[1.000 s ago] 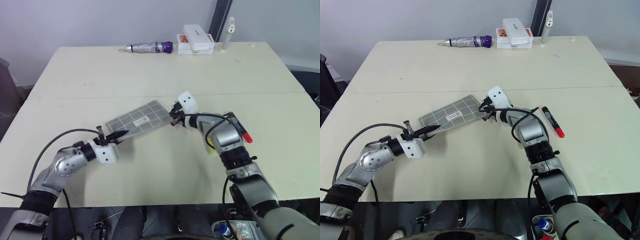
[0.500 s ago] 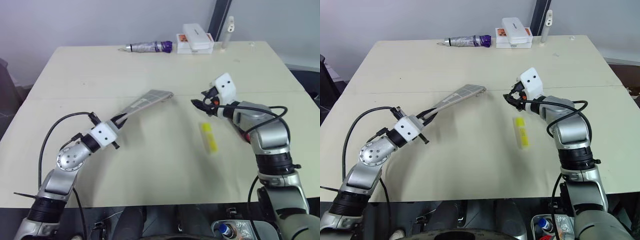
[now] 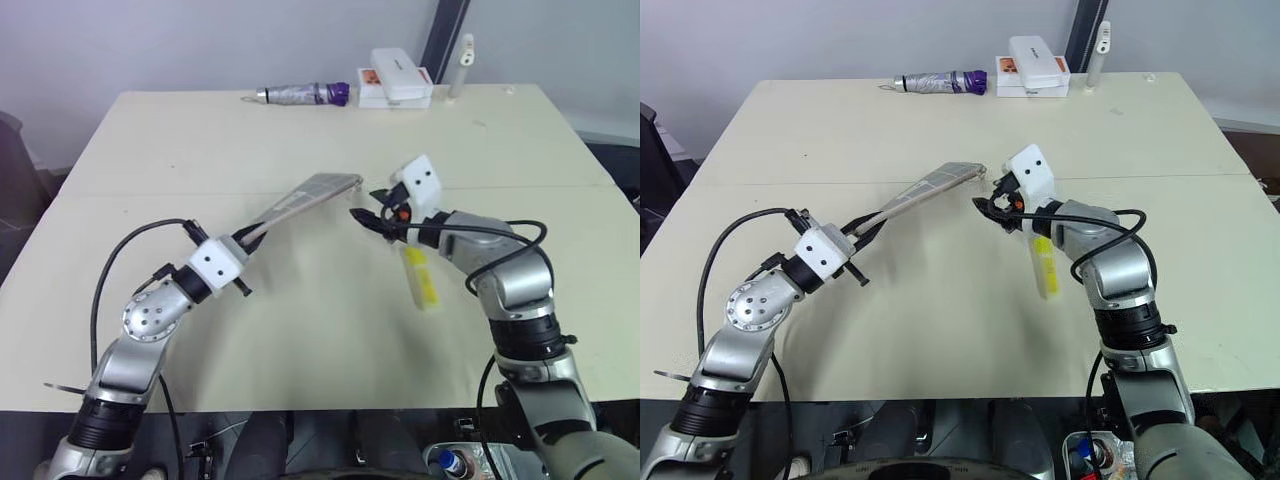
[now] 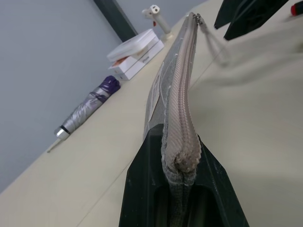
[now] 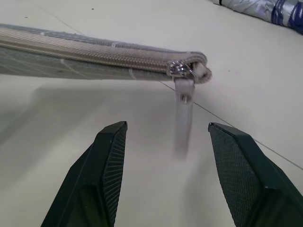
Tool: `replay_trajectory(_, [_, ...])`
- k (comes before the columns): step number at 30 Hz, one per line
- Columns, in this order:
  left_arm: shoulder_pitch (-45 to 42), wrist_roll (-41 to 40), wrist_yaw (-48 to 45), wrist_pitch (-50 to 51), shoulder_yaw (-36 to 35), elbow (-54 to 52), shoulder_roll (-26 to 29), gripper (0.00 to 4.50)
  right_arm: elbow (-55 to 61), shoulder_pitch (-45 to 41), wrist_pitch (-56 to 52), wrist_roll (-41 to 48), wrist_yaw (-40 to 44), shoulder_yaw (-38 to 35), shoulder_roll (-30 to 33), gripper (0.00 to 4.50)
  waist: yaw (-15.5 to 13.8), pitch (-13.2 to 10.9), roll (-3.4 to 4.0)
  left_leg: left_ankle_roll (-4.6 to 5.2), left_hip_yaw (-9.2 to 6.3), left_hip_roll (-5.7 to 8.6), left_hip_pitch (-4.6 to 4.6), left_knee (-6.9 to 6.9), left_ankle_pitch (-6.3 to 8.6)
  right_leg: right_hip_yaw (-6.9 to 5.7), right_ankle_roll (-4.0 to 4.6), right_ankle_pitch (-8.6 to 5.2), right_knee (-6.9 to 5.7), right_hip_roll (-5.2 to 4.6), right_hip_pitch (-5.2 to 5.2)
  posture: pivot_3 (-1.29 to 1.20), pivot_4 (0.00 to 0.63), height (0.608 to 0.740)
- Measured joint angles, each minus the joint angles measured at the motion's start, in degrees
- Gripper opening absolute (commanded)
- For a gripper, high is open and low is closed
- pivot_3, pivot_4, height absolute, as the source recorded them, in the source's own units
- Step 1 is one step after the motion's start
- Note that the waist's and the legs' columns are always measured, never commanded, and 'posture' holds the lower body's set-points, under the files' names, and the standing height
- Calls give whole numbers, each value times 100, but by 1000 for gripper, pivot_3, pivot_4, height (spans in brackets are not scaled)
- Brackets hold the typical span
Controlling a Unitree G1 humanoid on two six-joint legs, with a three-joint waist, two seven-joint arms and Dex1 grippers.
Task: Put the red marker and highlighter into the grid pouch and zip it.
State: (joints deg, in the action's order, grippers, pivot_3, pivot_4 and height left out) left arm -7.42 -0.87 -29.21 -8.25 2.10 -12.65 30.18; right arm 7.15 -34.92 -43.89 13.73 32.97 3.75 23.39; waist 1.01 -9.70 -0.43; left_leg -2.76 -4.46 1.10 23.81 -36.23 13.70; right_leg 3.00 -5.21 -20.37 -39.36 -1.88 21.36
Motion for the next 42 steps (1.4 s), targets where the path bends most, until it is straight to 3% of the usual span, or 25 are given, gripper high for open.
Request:
replay_trajectory(8, [6, -38, -91, 25, 0, -90, -49, 0, -280, -150, 185, -26, -113, 17, -104, 2822, 6, 0, 0, 0, 0, 0, 0, 1, 0, 0, 0, 0, 0, 0, 0, 0, 150, 740])
replay_trajectory(11, [6, -39, -109, 25, 0, -96, -54, 0, -280, -150, 191, -5, -91, 17, -104, 1938, 5, 0, 0, 0, 0, 0, 0, 1, 0, 0, 0, 0, 0, 0, 0, 0, 150, 740])
replay_trajectory(15, [5, -39, -114, 25, 0, -96, -72, 0, -280, -149, 190, 13, -41, 20, -122, 13, 6, 0, 0, 0, 0, 0, 0, 1, 0, 0, 0, 0, 0, 0, 1, 0, 150, 740])
replay_trajectory(24, [6, 298, -14, -19, 9, -48, -83, 0, 168, -57, 43, 11, 239, 302, 116, 13, 2, 0, 0, 0, -1, 0, 0, 2, 0, 0, 0, 0, 0, 1, 1, 0, 150, 740])
replay_trajectory(34, [9, 772, 230, -120, 226, 208, -418, 0, 1643, -103, -470, 39, 781, 1602, 322, 13, -1, 0, 0, 0, -4, 0, 0, -2, 0, -1, 0, 0, 1, 0, -2, 0, 150, 740])
replay_trajectory(42, [225, 615, 128, -121, 248, 41, -421, 0, 1429, -216, -625, -221, 503, 1575, 444, 13, -10, 0, -1, -1, -5, 1, -1, -2, -1, -2, 0, 0, 2, -4, -2, 0, 150, 740])
